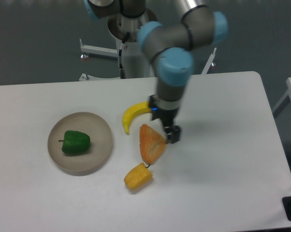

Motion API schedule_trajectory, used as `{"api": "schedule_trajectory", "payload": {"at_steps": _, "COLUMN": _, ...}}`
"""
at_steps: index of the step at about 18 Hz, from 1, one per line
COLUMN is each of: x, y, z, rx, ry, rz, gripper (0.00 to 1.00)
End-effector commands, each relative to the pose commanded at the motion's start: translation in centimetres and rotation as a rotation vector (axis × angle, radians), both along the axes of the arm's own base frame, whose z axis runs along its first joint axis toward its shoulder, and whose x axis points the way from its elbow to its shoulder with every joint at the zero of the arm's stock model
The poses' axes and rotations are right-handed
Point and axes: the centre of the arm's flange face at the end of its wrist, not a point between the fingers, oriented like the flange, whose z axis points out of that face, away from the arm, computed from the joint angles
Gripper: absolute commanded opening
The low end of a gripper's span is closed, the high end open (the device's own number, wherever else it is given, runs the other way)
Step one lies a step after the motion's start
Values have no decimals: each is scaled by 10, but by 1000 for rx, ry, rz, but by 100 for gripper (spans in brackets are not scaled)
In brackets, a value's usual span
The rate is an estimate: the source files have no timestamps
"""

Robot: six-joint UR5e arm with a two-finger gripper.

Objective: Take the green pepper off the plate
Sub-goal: 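Move the open gripper over the green pepper on the plate and lower, then close the gripper around the green pepper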

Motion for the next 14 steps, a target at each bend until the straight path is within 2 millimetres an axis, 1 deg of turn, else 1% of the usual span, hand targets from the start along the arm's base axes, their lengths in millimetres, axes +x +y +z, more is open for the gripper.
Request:
{"api": "schedule_trajectory", "payload": {"at_steps": 2, "x": 39, "y": 9, "z": -6, "rx": -8, "ry": -5, "rz": -61, "gripper": 100}}
{"api": "schedule_trajectory", "payload": {"at_steps": 3, "x": 65, "y": 14, "z": -8, "rx": -5, "ry": -6, "rz": -97, "gripper": 100}}
{"api": "schedule_trajectory", "payload": {"at_steps": 5, "x": 88, "y": 17, "z": -10, "rx": 16, "ry": 3, "rz": -129, "gripper": 100}}
{"api": "schedule_trajectory", "payload": {"at_steps": 6, "x": 98, "y": 17, "z": -14, "rx": 29, "ry": 8, "rz": -145, "gripper": 100}}
{"api": "schedule_trajectory", "payload": {"at_steps": 7, "x": 104, "y": 15, "z": -20, "rx": 57, "ry": 19, "rz": -151, "gripper": 100}}
{"api": "schedule_trajectory", "payload": {"at_steps": 8, "x": 116, "y": 12, "z": -30, "rx": 76, "ry": 26, "rz": -168, "gripper": 100}}
{"api": "schedule_trajectory", "payload": {"at_steps": 9, "x": 124, "y": 10, "z": -36, "rx": 86, "ry": 30, "rz": -178, "gripper": 100}}
{"api": "schedule_trajectory", "payload": {"at_steps": 10, "x": 126, "y": 6, "z": -42, "rx": 85, "ry": 29, "rz": -180, "gripper": 100}}
{"api": "schedule_trajectory", "payload": {"at_steps": 11, "x": 128, "y": 4, "z": -45, "rx": 78, "ry": 26, "rz": -183, "gripper": 100}}
{"api": "schedule_trajectory", "payload": {"at_steps": 12, "x": 133, "y": 2, "z": -44, "rx": 80, "ry": 27, "rz": -191, "gripper": 100}}
{"api": "schedule_trajectory", "payload": {"at_steps": 13, "x": 145, "y": 1, "z": -46, "rx": 75, "ry": 24, "rz": -207, "gripper": 100}}
{"api": "schedule_trajectory", "payload": {"at_steps": 14, "x": 151, "y": 2, "z": -46, "rx": 76, "ry": 24, "rz": -217, "gripper": 100}}
